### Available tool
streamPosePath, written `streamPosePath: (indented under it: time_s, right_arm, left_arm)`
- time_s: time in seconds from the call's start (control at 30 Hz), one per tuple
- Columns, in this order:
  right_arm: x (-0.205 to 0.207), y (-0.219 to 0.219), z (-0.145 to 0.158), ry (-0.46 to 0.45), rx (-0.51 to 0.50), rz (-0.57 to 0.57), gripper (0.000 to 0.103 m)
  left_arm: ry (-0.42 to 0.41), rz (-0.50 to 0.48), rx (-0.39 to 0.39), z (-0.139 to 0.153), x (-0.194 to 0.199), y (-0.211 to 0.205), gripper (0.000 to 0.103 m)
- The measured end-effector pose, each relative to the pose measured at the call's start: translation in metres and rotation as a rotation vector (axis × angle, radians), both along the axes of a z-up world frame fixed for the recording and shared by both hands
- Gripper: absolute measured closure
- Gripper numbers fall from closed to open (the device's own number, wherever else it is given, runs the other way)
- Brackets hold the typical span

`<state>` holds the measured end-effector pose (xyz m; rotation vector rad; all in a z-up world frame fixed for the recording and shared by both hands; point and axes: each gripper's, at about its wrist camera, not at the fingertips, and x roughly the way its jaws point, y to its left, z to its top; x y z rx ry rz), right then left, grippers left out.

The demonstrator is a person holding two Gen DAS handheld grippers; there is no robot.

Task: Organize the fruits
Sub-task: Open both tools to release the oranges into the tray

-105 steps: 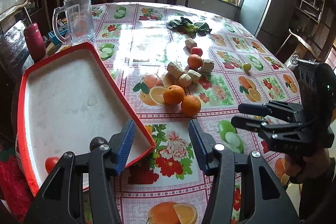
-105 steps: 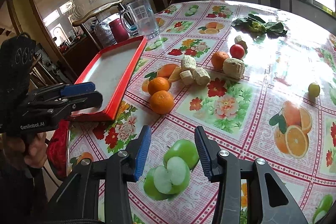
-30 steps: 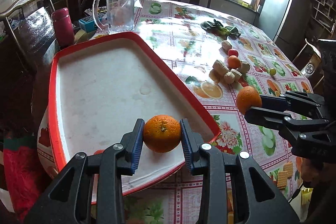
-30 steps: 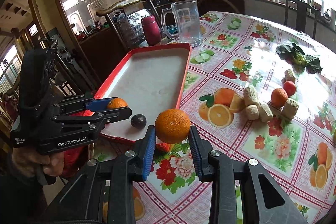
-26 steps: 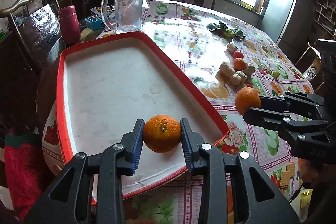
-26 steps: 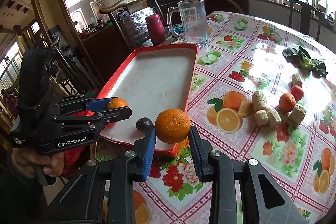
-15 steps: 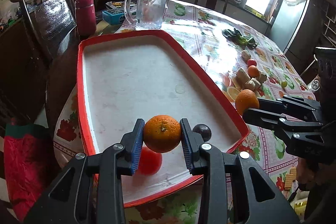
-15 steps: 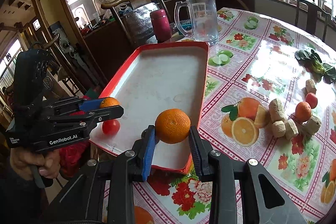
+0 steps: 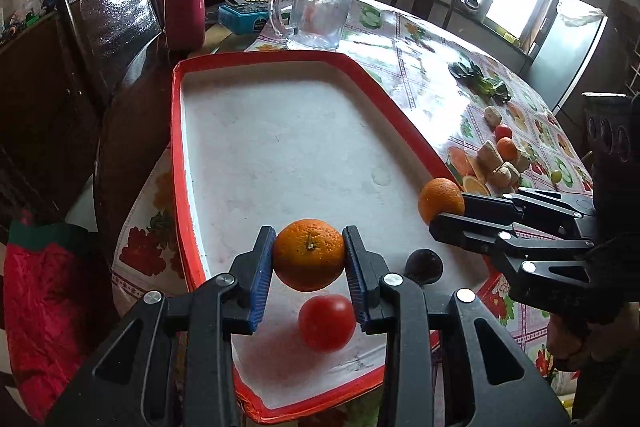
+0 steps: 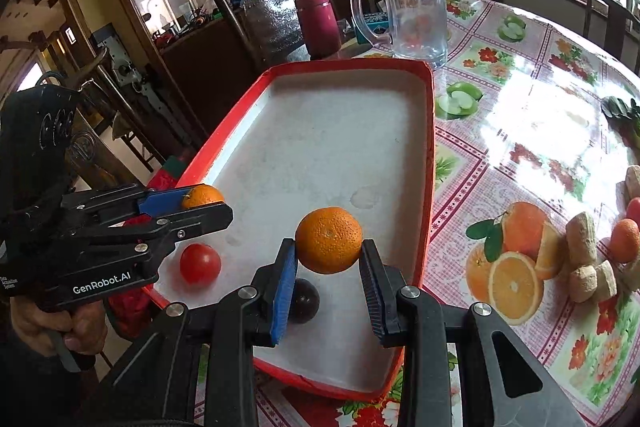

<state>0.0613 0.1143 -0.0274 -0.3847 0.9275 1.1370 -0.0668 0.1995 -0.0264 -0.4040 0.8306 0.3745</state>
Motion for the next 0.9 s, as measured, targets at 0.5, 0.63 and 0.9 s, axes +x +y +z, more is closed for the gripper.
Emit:
streamPosePath:
  time_s: [0.5,0.63,0.9]
  right_arm:
    - [0.000,0.006,-0.014,0.008,-0.033,0.014,0.067]
    - [0.001,-0.003,-0.007,0.015,-0.004,0.005,0.053]
    - [-0.002,-0.027,0.014,-0.013,0.052,-0.026,0.050]
  left_arm:
    - [0.048,0.007,0.000,-0.016,0.000,0.001,0.070]
    - [0.035,0.020,0.002,-0.011,-0.006,0.000,0.057]
    - [-0.001,0.031,0.024,0.006,-0.012,-0.008,0.050]
